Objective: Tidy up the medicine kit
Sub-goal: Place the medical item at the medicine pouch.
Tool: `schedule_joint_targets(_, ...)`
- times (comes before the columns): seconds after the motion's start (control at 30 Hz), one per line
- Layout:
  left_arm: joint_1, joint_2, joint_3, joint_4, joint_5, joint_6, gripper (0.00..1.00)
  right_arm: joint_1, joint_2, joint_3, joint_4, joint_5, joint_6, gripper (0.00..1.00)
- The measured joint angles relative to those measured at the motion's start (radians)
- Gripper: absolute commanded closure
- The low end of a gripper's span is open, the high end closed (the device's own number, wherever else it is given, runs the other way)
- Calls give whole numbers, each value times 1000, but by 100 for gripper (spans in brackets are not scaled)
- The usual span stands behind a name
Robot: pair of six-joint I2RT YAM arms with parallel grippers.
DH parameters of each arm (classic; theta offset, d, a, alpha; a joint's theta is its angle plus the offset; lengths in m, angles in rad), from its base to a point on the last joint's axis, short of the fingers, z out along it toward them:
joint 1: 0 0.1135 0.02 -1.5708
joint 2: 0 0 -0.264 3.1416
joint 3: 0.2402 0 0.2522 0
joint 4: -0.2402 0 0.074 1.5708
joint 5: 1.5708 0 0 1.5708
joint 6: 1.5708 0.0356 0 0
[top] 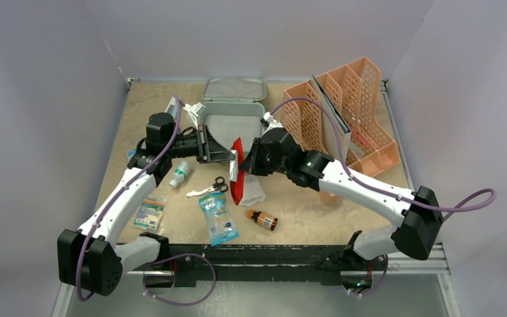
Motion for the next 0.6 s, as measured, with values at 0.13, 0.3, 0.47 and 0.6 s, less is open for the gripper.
schedule_joint_targets(0.13,-22,12,-5,1,-35,4,100,0,-11,0,10,0,6,100)
schedule_joint_targets(0.3,-31,43,-9,-15,-79,42,100,0,-33,0,26,4,6,100)
schedule_joint_targets(0.47,-50,68,-6,-108,-153,116,100,-1,-43,0,39,4,5,100)
schedule_joint_targets(0.6,-73,69,13,-170,-208,171,100,-1,-43,0,41,3,5,100)
